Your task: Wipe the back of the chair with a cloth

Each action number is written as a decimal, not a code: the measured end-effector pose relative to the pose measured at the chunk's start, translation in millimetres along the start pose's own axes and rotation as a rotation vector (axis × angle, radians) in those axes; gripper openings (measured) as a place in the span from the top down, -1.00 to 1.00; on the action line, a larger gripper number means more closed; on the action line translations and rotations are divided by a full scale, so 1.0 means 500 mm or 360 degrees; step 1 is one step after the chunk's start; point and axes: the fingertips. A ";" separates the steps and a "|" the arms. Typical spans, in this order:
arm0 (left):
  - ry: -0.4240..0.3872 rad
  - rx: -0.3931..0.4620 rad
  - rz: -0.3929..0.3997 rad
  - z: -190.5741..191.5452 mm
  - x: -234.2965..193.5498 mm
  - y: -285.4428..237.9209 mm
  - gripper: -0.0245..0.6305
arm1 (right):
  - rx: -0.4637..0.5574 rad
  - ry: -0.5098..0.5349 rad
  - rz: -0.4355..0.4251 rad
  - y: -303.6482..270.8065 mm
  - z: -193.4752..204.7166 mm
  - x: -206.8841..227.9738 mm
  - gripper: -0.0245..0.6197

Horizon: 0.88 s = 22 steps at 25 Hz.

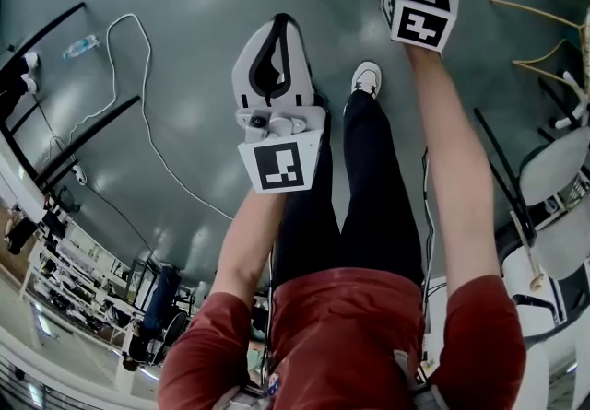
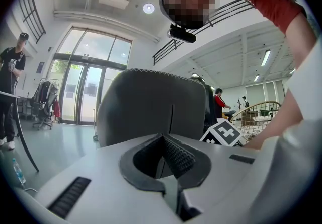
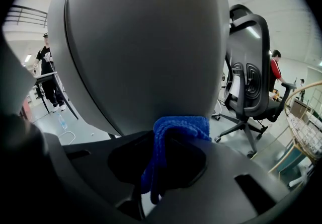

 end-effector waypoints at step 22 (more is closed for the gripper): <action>-0.0052 0.0051 0.0049 -0.356 0.019 0.090 0.88 | 0.0115 0.0091 -0.0159 0.331 -0.293 -0.152 0.73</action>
Point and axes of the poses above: the fingertips, and each gripper's own axes: y backward along the fingers, x to its right, z out of its underside, and after that the axes turned 11 degrees about -z, right-handed
